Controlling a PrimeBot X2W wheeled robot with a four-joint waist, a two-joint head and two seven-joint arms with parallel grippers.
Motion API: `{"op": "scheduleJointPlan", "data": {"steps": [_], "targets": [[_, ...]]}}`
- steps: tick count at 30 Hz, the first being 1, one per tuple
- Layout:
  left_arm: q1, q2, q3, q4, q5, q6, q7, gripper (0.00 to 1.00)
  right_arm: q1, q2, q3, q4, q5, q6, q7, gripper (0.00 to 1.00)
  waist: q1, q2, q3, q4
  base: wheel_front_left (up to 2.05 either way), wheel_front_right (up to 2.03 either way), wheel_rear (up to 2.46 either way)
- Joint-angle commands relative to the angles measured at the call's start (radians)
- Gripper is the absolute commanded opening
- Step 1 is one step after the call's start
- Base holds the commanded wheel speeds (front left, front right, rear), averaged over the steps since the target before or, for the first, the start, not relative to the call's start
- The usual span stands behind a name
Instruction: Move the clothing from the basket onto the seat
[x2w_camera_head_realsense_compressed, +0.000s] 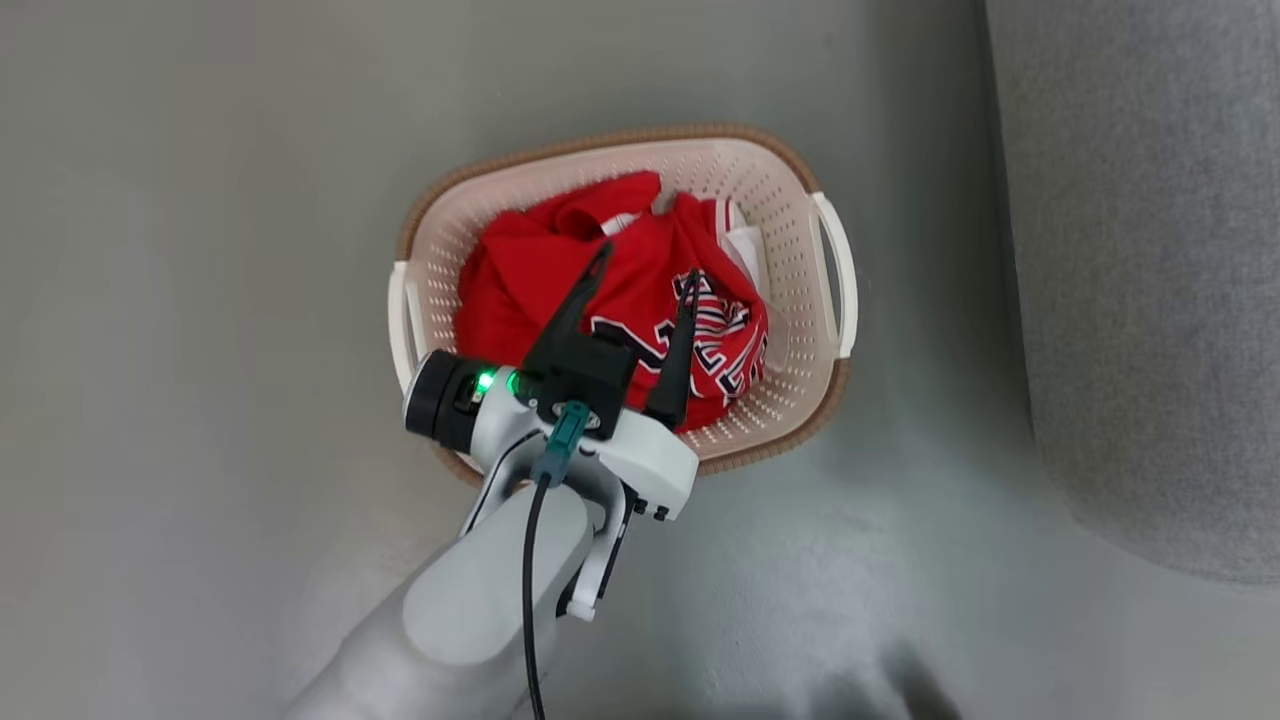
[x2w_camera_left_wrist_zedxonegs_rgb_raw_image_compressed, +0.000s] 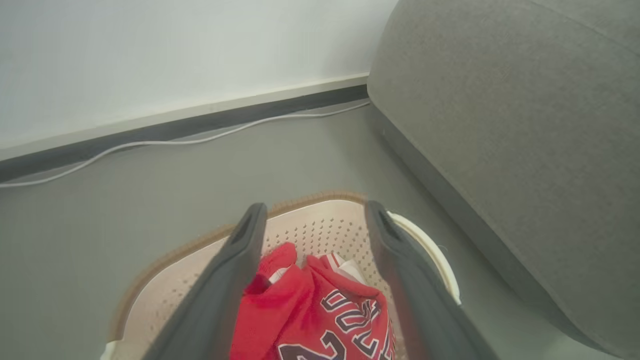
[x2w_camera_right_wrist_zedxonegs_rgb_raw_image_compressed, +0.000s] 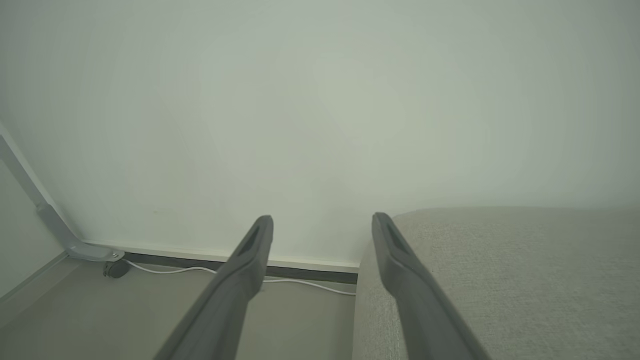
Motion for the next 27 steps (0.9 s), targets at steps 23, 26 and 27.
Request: {"op": "scheduleJointPlan", "data": {"steps": [23,26,27], "targets": [[-0.42,0.005,-0.402,0.431,-0.533,-0.083,0.029,1.0,-0.126,0.032,0.04,-0.164,0.025,0.007,-0.012,1.0,0.0,0.0,0.338,-0.195,0.0,0.0,0.0],[-0.446,0.005,-0.433,0.459,-0.57,-0.073,0.063,1.0,-0.137,0.049,0.046,-0.153,0.027,0.007,-0.012,1.0,0.0,0.0,0.357,-0.215,0.0,0.0,0.0],[-0.454,0.005,-0.44,0.466,-0.579,-0.07,0.074,1.0,-0.139,0.054,0.048,-0.151,0.027,0.007,-0.012,1.0,0.0,0.0,0.363,-0.22,0.0,0.0,0.0]]}}
